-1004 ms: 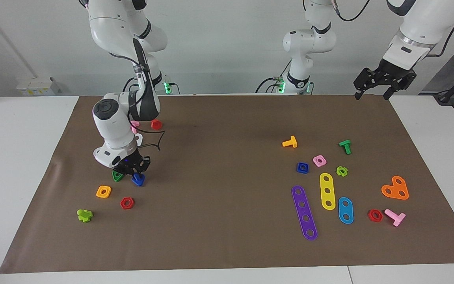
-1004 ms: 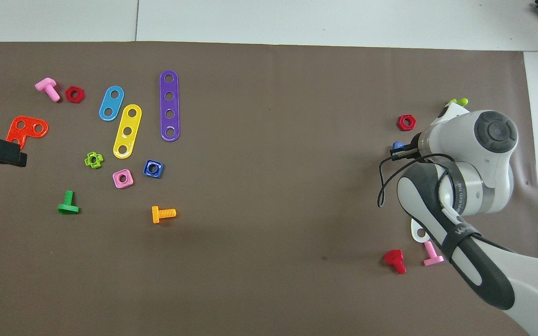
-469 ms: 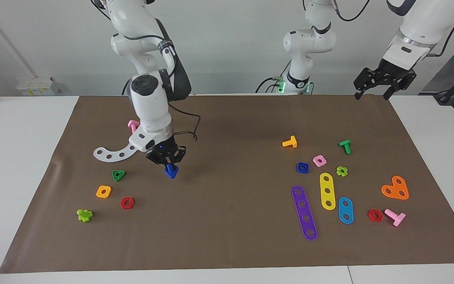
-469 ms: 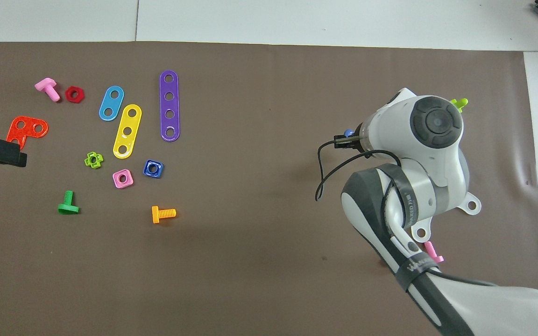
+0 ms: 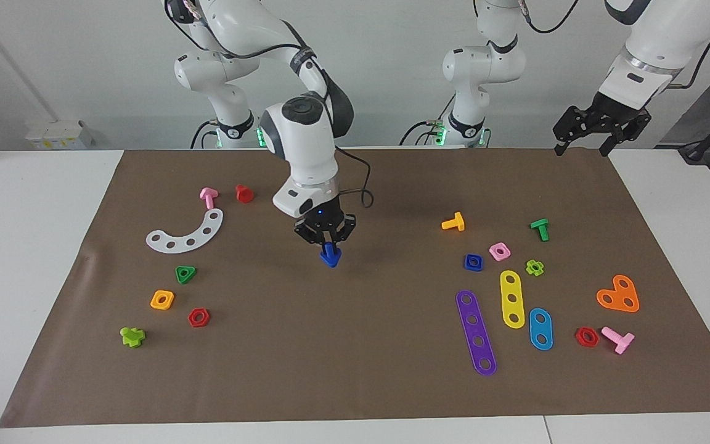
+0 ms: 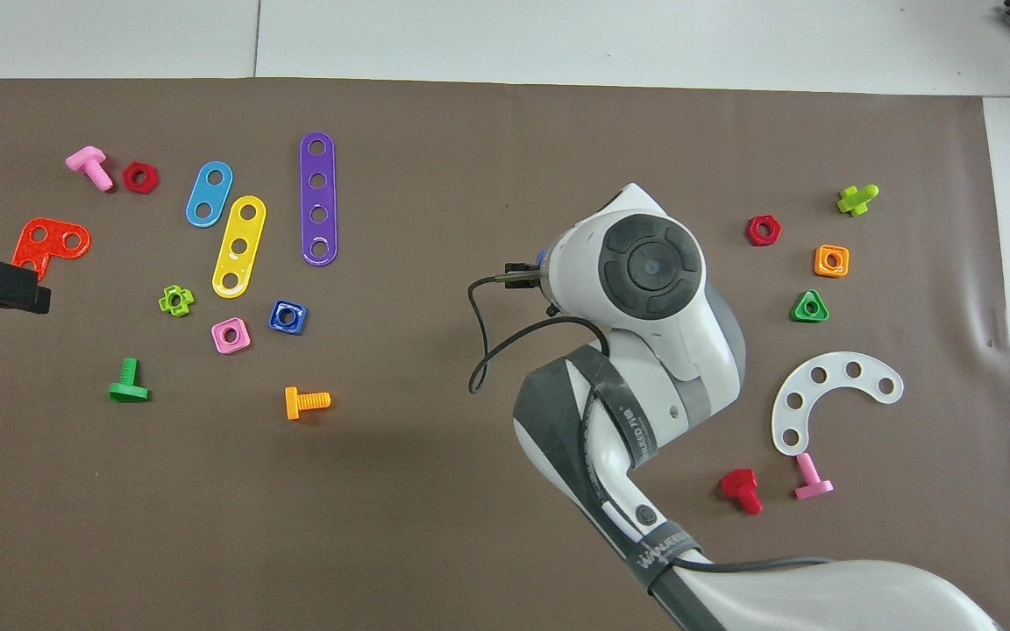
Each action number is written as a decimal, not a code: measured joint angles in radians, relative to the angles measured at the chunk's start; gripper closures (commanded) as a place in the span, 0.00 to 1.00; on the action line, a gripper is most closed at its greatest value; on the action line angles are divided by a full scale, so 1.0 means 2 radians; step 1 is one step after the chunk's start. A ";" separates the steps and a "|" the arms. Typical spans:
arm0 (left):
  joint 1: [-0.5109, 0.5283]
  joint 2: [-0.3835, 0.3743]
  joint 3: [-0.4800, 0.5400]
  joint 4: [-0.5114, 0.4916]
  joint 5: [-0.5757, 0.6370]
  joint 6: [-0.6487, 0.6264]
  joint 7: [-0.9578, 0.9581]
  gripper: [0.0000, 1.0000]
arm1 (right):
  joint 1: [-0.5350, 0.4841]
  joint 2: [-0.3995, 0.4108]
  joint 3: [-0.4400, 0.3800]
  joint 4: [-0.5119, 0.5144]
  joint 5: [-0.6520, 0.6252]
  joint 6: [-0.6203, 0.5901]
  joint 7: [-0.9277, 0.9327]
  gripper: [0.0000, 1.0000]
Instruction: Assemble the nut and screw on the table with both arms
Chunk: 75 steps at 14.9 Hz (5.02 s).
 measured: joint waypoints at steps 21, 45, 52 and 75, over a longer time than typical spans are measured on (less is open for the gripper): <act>0.000 0.000 0.000 0.000 0.000 0.000 0.000 0.00 | 0.069 0.049 -0.003 -0.031 -0.066 0.038 0.118 0.00; -0.019 -0.040 -0.007 -0.119 -0.001 0.120 -0.006 0.05 | -0.237 -0.193 -0.015 0.094 -0.019 -0.390 -0.190 0.00; -0.060 -0.025 -0.011 -0.250 -0.001 0.287 -0.017 0.05 | -0.237 -0.179 -0.010 0.079 -0.017 -0.406 -0.202 0.00; -0.103 0.143 -0.010 -0.304 -0.001 0.512 -0.020 0.69 | -0.241 -0.199 -0.014 0.054 -0.011 -0.404 -0.217 0.00</act>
